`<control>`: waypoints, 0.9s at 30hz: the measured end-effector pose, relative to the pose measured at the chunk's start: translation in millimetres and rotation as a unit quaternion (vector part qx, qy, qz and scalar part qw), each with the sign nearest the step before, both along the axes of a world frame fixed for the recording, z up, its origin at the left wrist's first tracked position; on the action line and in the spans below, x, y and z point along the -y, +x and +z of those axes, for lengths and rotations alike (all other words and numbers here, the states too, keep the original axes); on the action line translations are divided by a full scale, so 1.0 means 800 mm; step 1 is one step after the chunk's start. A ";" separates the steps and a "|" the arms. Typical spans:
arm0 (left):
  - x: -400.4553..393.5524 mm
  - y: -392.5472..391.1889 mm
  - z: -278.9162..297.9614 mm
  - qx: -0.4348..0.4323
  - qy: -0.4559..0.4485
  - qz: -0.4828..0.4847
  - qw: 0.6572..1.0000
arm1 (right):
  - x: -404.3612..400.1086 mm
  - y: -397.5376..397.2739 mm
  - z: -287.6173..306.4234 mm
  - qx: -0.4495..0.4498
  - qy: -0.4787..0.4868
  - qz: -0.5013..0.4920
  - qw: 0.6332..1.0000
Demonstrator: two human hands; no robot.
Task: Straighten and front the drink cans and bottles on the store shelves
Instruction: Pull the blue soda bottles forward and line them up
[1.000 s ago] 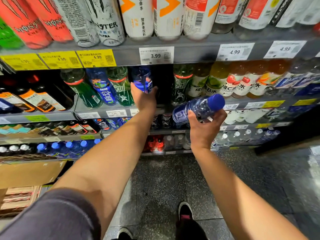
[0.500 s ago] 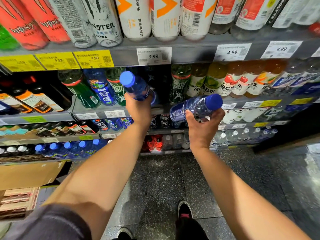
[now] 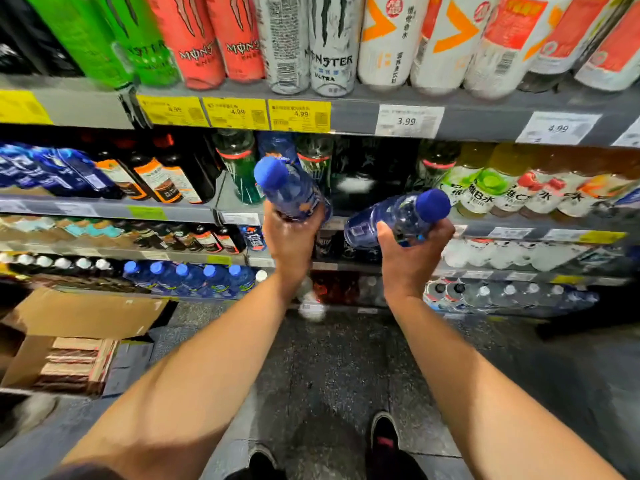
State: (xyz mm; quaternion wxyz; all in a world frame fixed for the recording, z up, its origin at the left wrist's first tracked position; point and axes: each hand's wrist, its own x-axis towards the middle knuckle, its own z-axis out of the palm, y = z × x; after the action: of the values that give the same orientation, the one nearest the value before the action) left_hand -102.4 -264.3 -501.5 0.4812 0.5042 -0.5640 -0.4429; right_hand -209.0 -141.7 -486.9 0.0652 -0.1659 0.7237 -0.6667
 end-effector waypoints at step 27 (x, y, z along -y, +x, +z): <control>0.055 0.075 -0.003 0.051 0.036 -0.047 0.997 | 0.116 -0.003 0.015 -0.062 0.119 0.077 0.988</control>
State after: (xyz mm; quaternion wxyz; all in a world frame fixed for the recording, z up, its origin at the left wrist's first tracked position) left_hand -42.5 -308.1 -503.8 0.4120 0.5159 -0.5944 -0.4591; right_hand -211.5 -234.1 -474.5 0.0909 -0.2534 0.7853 -0.5575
